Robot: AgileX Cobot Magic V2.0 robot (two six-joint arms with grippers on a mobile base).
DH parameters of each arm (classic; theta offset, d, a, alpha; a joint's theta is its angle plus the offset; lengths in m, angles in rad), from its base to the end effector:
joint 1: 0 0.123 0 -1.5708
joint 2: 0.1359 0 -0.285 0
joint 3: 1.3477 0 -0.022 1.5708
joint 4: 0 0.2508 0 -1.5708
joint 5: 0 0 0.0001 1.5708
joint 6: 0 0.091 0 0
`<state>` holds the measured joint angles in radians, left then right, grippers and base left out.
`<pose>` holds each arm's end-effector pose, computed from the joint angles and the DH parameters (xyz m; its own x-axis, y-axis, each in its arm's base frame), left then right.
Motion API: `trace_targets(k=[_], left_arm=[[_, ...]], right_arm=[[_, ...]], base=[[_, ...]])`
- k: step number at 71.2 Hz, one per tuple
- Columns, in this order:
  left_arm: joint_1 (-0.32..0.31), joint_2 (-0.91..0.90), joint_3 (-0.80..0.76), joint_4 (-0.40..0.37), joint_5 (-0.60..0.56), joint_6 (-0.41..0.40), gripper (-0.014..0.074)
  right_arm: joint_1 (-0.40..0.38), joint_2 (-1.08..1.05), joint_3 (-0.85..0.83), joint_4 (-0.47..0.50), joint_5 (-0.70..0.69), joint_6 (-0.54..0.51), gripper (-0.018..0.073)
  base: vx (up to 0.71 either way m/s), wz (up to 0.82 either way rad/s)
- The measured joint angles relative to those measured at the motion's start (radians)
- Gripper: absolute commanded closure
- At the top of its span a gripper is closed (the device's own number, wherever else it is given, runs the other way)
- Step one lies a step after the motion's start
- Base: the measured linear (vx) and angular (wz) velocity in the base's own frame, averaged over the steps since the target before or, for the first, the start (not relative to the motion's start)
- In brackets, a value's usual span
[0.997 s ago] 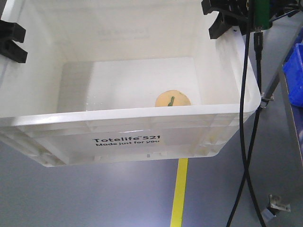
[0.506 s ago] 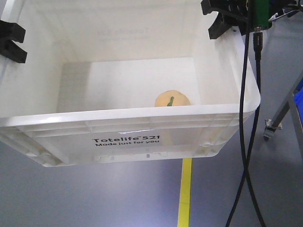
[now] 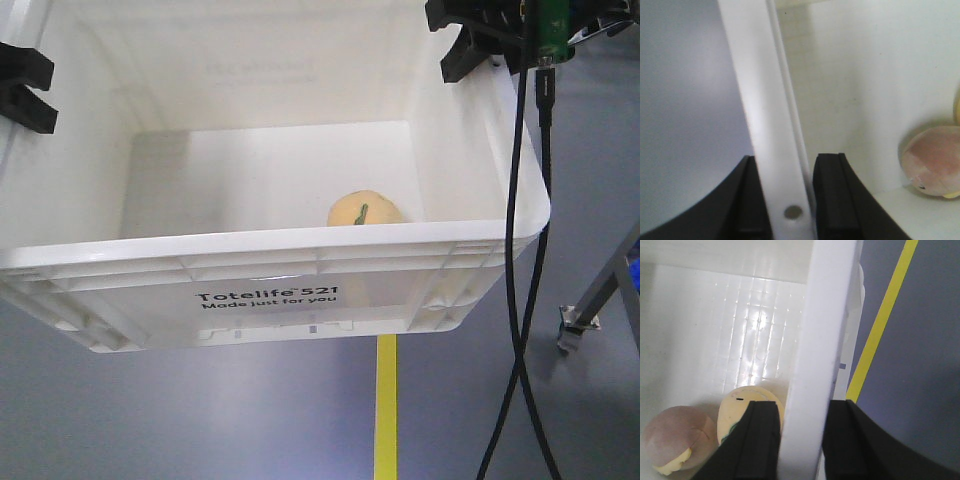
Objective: Place moving items into box and shelve
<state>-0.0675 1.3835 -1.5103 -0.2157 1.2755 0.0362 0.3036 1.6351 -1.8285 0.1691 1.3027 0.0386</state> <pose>0.2677 -0.0368 0.4049 -0.8721 0.0320 -0.4882 0.1429 0.9710 -0.1916 0.3187 0.1153 0.4164 -0.8410 -0.1769 -0.5113 -0.3069 0.9342 0.1816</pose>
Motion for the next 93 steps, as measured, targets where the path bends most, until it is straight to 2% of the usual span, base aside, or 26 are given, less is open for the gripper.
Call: trace_targets(k=[93], left_arm=[[0.000, 0.000, 0.000, 0.001, 0.001, 0.000, 0.0613]], right_arm=[[0.000, 0.000, 0.000, 0.000, 0.000, 0.000, 0.0571]], base=[[0.51, -0.08]])
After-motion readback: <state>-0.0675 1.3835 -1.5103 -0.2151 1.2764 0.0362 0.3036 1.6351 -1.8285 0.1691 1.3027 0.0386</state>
